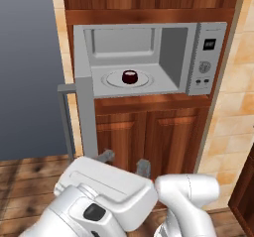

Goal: Pick the mug from the counter and place it inside the microwave. Then close the microwave.

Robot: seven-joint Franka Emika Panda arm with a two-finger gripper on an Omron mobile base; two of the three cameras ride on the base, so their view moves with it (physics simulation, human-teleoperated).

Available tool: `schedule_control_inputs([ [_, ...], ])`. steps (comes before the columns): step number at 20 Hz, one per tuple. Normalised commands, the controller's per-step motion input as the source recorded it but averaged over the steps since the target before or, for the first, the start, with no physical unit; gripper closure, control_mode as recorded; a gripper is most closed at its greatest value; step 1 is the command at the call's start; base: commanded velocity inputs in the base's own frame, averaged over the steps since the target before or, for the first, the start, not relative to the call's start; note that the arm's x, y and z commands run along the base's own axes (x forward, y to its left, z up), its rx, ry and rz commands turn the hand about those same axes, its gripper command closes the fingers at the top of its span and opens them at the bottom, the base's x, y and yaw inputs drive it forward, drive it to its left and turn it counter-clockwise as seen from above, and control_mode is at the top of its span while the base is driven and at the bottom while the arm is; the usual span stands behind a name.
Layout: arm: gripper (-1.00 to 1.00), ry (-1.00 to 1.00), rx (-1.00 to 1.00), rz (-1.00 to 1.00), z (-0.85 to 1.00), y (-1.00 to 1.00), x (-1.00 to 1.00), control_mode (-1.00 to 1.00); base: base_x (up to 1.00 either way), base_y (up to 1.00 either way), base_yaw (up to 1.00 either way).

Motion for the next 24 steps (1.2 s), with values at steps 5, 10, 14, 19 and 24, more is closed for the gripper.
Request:
schedule_control_inputs([
  [5, -1.0, 0.0, 0.0, -0.12, -0.02, 0.31, 0.24, -1.0, 0.0, 0.0, 0.0],
  [10, -1.0, 0.0, 0.0, -0.09, -0.26, 0.17, 0.23, -1.0, 0.0, 0.0, 0.0],
  [14, -1.0, 0.0, 0.0, -0.04, -0.33, 0.14, 0.25, -1.0, 0.0, 0.0, 0.0],
  [19, -1.0, 0.03, 0.0, 0.0, -0.22, 0.17, 0.37, -1.0, 0.0, 0.0, 0.0],
  [24, -1.0, 0.06, 0.0, 0.0, -0.2, 0.22, 0.43, -1.0, 0.0, 0.0, 0.0],
])
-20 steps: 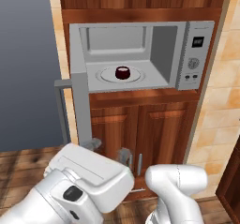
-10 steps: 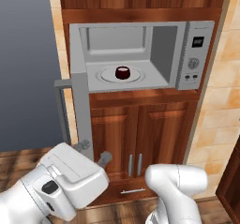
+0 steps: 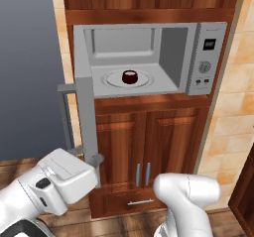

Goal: Pick the mug from the counter and place it inside the microwave. Then close the microwave.

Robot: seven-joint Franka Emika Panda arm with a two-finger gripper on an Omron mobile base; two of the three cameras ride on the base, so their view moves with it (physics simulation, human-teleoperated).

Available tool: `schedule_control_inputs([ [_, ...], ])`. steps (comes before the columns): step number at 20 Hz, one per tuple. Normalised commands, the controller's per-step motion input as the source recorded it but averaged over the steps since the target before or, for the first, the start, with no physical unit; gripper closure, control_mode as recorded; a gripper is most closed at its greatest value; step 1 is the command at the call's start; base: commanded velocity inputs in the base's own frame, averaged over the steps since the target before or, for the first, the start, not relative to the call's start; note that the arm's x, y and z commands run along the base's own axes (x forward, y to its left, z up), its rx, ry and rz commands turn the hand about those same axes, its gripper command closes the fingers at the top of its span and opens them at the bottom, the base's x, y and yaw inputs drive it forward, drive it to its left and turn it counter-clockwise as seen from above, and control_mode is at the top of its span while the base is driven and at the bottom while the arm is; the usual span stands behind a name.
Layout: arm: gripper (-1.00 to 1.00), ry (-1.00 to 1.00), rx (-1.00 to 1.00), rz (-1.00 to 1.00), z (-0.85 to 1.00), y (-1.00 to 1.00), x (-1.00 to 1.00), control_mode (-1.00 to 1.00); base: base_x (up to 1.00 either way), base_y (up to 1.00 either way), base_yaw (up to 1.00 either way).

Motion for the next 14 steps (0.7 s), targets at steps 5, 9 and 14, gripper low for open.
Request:
schedule_control_inputs([
  [5, -1.0, 0.04, 0.0, 0.0, -0.19, 0.33, 0.28, -1.0, 0.0, 0.0, 0.0],
  [9, -1.0, 0.02, 0.0, 0.0, -0.16, 0.37, 0.26, -1.0, 0.0, 0.0, 0.0],
  [14, -1.0, 0.01, 0.0, 0.0, -0.17, 0.25, 0.37, -1.0, 0.0, 0.0, 0.0],
])
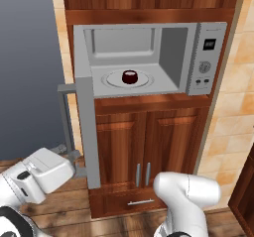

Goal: Pick the mug from the counter and place it inside the microwave. Then close the microwave.

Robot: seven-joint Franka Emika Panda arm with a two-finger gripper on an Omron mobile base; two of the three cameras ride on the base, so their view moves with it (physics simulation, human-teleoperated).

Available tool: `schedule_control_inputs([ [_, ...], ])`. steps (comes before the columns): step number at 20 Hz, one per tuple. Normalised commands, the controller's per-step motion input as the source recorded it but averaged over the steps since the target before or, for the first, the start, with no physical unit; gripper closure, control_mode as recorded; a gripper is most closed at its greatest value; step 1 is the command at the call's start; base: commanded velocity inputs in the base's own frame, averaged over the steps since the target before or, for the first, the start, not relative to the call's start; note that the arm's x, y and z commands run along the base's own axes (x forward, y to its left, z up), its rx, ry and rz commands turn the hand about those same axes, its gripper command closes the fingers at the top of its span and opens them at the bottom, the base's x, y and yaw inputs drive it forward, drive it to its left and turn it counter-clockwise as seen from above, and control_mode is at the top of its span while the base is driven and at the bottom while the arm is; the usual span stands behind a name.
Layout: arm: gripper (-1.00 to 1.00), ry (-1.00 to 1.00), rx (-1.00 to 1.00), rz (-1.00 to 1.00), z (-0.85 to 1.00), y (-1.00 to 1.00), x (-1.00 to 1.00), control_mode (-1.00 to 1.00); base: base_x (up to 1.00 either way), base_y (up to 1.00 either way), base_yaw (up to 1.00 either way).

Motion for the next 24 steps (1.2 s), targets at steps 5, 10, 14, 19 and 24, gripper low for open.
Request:
schedule_control_inputs([
  [5, -1.0, 0.0, 0.0, 0.0, -0.22, 0.2, 0.24, -1.0, 0.0, 0.0, 0.0],
  [10, -1.0, 0.0, 0.0, -0.02, -0.23, 0.23, 0.11, -1.0, 0.0, 0.0, 0.0],
  [14, -1.0, 0.0, 0.0, -0.04, -0.13, 0.11, 0.17, -1.0, 0.0, 0.0, 0.0],
  [19, -1.0, 0.0, 0.0, -0.04, -0.15, 0.12, 0.25, -1.0, 0.0, 0.0, 0.0],
  [24, -1.0, 0.0, 0.0, -0.03, -0.03, 0.09, 0.16, -1.0, 0.0, 0.0, 0.0],
])
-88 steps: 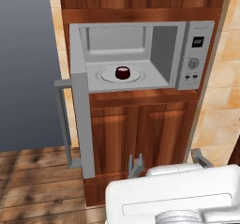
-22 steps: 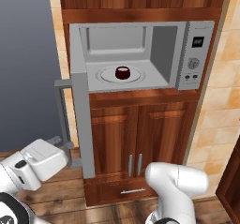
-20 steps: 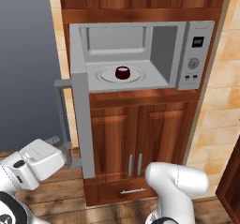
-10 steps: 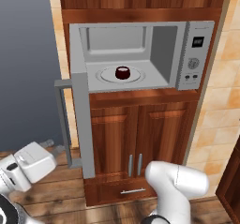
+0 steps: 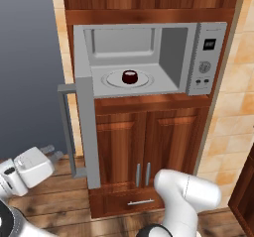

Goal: Pick the mug from the counter and place it inside the microwave. Then close the microwave.

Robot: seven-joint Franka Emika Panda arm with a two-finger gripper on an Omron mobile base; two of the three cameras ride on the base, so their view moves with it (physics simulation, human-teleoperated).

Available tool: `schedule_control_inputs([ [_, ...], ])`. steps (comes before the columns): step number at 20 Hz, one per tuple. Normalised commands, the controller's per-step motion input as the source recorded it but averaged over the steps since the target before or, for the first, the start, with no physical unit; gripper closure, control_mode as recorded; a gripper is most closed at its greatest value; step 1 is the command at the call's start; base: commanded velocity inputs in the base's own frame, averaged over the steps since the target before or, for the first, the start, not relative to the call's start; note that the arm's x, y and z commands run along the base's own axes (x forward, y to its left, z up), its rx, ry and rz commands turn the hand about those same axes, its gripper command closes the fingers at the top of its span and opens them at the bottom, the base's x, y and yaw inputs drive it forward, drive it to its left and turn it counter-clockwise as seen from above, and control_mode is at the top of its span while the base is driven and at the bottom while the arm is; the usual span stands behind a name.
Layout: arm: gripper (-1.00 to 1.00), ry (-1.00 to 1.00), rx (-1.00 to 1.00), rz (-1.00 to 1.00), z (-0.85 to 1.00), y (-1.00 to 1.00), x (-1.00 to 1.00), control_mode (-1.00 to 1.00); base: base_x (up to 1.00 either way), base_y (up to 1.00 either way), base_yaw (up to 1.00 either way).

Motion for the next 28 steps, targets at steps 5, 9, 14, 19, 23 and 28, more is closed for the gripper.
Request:
schedule_control_inputs([
  [5, -1.0, -0.05, 0.0, -0.04, 0.0, -0.06, 0.0, -1.0, 0.0, 0.0, 0.0],
  [9, -1.0, -0.09, 0.0, -0.05, 0.0, -0.24, 0.0, -1.0, 0.0, 0.0, 0.0],
  [14, -1.0, -0.03, 0.0, -0.04, 0.0, -0.25, 0.0, -1.0, 0.0, 0.0, 0.0],
  [19, -1.0, 0.0, 0.0, 0.0, 0.0, -0.42, 0.01, -1.0, 0.0, 0.0, 0.0],
  [23, -1.0, 0.03, 0.0, 0.0, 0.0, -0.54, 0.0, -1.0, 0.0, 0.0, 0.0],
  [28, -1.0, 0.05, 0.0, 0.0, 0.02, -0.51, 0.0, -1.0, 0.0, 0.0, 0.0],
])
